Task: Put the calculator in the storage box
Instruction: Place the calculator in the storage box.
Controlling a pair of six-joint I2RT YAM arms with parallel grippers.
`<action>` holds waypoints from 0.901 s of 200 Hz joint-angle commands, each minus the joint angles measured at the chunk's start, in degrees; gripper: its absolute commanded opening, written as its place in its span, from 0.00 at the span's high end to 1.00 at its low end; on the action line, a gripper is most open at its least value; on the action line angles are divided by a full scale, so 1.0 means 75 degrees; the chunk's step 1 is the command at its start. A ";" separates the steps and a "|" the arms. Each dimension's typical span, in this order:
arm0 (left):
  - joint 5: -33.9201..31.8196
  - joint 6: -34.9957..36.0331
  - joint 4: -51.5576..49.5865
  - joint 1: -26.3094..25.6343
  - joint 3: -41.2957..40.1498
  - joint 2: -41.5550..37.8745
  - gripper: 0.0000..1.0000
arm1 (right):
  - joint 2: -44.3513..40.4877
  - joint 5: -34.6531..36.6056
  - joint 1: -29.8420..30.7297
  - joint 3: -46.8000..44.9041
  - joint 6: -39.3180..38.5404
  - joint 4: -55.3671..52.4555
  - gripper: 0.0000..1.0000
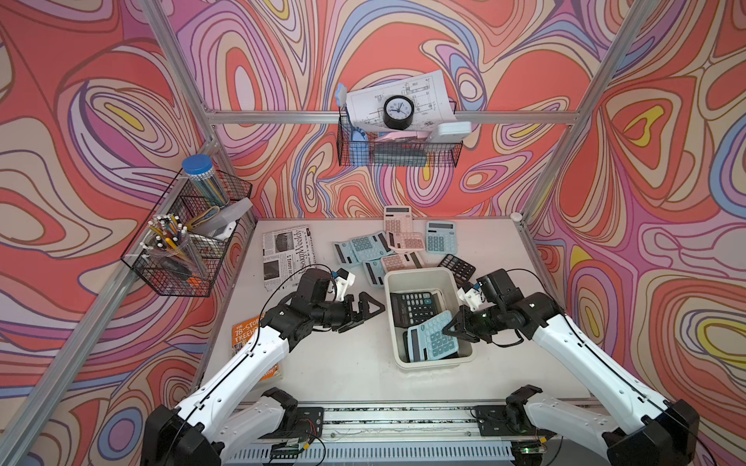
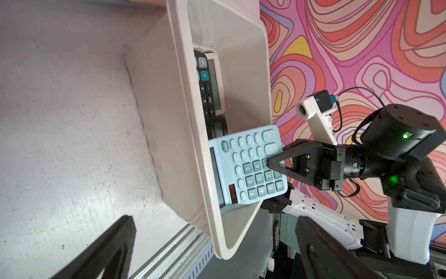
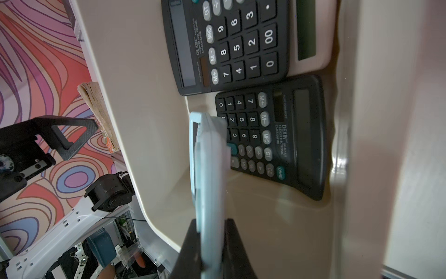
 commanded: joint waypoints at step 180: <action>0.0003 0.0005 0.0244 -0.0015 -0.0286 0.0034 0.02 | 0.0774 0.1245 0.0813 -0.0032 0.0036 0.0133 0.61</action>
